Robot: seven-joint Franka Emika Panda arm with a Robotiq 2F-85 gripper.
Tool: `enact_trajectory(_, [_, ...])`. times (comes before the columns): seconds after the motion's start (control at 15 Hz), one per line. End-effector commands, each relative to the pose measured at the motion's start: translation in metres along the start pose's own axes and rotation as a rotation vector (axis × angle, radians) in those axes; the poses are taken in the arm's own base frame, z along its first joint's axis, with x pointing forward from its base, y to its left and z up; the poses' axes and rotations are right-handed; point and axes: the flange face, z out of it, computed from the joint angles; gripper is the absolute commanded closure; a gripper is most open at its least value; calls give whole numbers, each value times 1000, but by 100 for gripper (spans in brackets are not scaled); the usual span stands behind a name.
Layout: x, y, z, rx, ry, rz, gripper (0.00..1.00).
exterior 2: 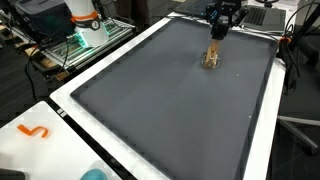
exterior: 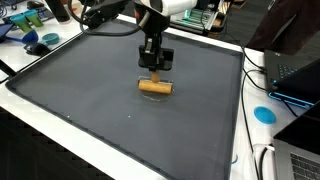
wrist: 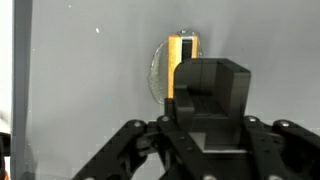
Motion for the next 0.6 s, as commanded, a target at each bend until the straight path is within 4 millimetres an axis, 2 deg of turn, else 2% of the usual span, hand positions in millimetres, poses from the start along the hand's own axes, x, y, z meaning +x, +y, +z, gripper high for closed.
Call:
enact_trajectory(0.0, [-7, -36, 61, 151, 12, -17, 77])
enact_trajectory(0.53, [-12, -43, 61, 159, 16, -10, 77])
